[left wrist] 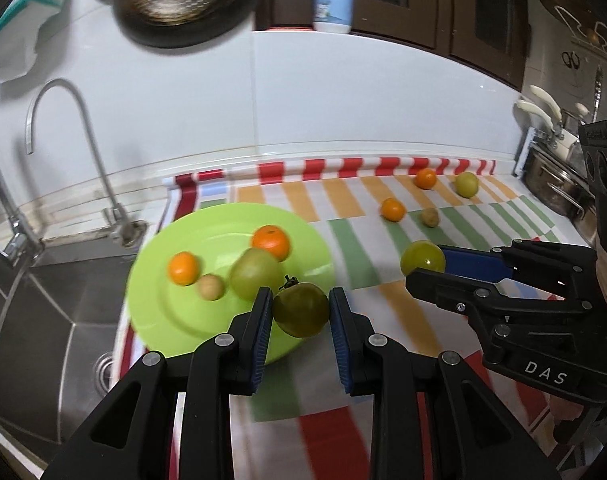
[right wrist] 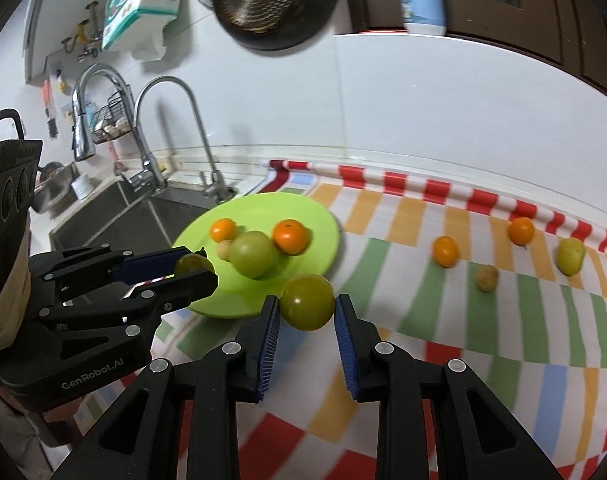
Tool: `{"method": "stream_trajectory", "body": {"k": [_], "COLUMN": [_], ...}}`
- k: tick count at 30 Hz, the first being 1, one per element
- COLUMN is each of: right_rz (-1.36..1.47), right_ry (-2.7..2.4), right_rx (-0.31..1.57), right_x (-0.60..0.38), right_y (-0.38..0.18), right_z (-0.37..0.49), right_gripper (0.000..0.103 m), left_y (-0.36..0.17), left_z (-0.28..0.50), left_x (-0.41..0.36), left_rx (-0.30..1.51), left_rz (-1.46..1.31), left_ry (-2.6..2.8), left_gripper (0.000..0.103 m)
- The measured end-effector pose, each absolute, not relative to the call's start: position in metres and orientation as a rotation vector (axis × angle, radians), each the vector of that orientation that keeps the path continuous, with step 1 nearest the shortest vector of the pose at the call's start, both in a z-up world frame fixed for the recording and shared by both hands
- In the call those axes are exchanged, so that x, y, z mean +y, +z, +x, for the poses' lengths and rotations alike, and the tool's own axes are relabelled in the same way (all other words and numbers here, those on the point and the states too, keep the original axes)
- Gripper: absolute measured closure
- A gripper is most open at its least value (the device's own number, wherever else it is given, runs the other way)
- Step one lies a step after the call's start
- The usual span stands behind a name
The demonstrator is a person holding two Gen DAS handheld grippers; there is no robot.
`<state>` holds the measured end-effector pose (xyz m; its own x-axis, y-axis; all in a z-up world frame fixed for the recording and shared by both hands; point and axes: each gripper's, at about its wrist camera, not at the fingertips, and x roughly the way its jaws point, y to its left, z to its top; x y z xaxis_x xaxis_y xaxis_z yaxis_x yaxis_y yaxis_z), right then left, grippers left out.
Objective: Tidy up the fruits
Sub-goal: 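Carry both green tomatoes onto the green plate and open both grippers, then withdraw both open grippers from the plate toward the remaining fruits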
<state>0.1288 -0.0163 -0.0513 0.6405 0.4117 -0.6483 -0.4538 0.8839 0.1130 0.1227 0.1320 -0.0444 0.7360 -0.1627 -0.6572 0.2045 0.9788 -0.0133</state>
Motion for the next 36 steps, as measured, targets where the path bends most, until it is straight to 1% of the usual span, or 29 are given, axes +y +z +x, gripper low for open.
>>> {"method": "stream_trajectory", "body": {"k": [9,19,20,21,23,27,30,32,36], "right_rz": [-0.069,-0.075,-0.074,-0.069,-0.064,-0.059,-0.069,-0.072,-0.044], "right_ry": [0.546,0.556,0.555,0.554,0.554,0.538,0.51,0.49,0.43], "right_rx": [0.748,0.813,0.817,0.823,0.824,0.828,0.807,0.796,0.756], "right_x": [0.034,0.068,0.069,0.07,0.071,0.068,0.062,0.056,0.036], "right_y": [-0.063,-0.086,-0.087,-0.089,-0.091,-0.089,-0.084,-0.08,-0.067], "right_z": [0.14,0.162,0.163,0.165,0.167,0.165,0.159,0.155,0.145], "right_gripper": [0.074,0.074,0.074,0.074,0.073,0.072,0.066,0.064,0.052], "left_y": [-0.057,-0.075,-0.076,-0.076,-0.076,-0.072,-0.066,-0.06,-0.049], "left_z": [0.133,0.156,0.158,0.159,0.159,0.157,0.15,0.144,0.133], "left_x": [0.178,0.2,0.2,0.201,0.202,0.202,0.199,0.194,0.184], "left_rx": [0.745,0.784,0.785,0.785,0.781,0.774,0.754,0.74,0.714], "left_rz": [0.06,0.065,0.065,0.065,0.068,0.072,0.074,0.076,0.068], "left_ry": [-0.168,-0.194,-0.198,-0.2,-0.199,-0.179,-0.164,-0.159,-0.152], "left_gripper": [0.074,0.074,0.073,0.068,0.063,0.061,0.056,0.055,0.05]}}
